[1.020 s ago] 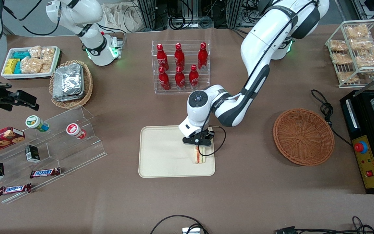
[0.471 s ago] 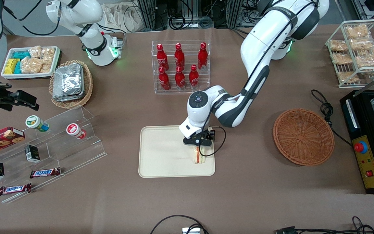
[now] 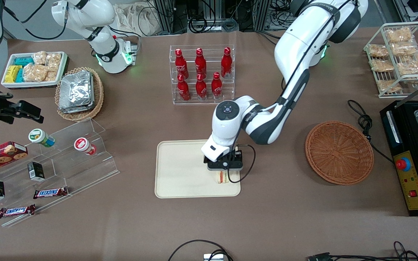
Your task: Place sandwich from basket to tray
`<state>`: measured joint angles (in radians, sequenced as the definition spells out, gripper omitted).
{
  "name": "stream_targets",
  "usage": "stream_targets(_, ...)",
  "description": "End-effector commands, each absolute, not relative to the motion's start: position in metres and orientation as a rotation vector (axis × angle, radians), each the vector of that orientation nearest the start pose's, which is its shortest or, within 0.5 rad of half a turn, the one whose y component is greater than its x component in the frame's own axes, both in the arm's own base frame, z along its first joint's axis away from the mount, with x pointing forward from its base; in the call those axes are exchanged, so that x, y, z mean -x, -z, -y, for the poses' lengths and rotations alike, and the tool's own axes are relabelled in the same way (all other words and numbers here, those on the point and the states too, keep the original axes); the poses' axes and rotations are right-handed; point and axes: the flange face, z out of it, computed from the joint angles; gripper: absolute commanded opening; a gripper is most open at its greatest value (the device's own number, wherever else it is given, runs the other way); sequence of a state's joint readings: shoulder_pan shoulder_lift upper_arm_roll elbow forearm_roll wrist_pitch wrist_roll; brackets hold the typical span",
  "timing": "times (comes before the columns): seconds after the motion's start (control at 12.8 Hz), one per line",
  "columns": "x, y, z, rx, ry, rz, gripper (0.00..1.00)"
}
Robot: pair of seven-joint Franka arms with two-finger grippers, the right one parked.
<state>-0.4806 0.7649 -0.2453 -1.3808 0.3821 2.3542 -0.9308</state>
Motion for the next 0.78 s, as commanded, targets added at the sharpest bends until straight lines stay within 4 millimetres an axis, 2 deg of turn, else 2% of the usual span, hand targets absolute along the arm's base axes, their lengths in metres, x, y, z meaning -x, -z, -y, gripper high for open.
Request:
stream_targets(0.0, -0.612, -0.335, 0.429, 3.177, 0.404, 0.224, 1.0)
stream_targets(0.24, -0.624, -0.383, 0.395, 3.172, 0.377, 0.334, 1.0)
stream_targets(0.39, -0.618, -0.408, 0.38, 3.1, 0.331, 0.344, 1.0)
stream_targets(0.55, -0.628, -0.443, 0.34, 3.068, 0.333, 0.393, 1.0)
stream_targets(0.71, -0.629, -0.473, 0.31, 3.042, 0.309, 0.389, 1.0)
